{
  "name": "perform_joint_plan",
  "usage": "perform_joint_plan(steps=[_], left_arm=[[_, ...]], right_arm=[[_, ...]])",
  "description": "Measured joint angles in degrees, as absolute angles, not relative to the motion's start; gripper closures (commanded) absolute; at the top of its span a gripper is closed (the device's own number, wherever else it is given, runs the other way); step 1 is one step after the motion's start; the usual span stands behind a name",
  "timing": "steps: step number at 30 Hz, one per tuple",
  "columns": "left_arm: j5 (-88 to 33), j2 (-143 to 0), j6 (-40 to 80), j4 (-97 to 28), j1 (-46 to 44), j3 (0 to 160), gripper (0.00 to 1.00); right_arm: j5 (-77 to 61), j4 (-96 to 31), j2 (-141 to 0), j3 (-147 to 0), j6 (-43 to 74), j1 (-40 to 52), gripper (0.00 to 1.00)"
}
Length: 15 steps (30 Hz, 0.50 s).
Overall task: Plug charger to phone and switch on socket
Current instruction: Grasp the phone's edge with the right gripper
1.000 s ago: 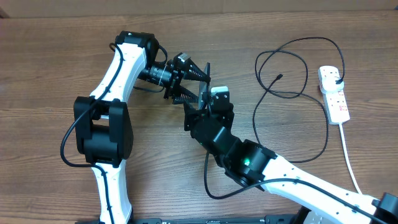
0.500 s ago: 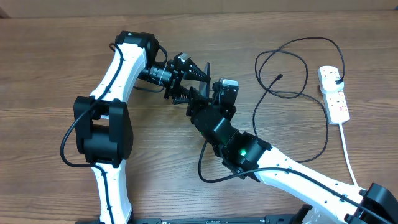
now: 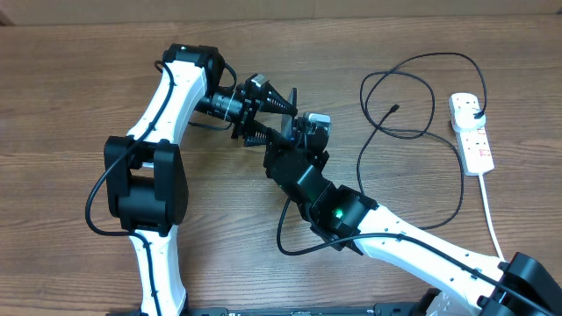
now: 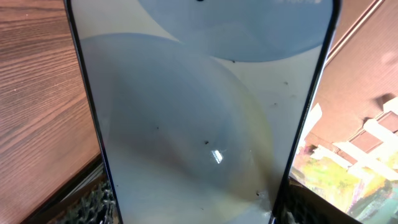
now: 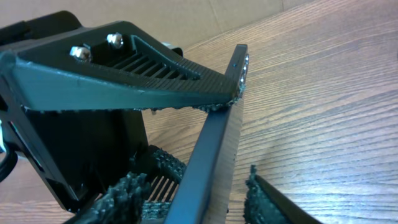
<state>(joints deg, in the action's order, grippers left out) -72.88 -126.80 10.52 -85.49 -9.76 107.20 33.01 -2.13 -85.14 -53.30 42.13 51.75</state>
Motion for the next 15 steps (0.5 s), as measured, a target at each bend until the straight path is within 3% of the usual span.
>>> perform_joint_plan(steps=[15], left_arm=[[-72.9, -126.8, 10.5, -85.3, -9.8, 107.2, 0.28]], right_arm=[[33.0, -2.2, -85.1, -53.3, 42.3, 51.7, 0.69]])
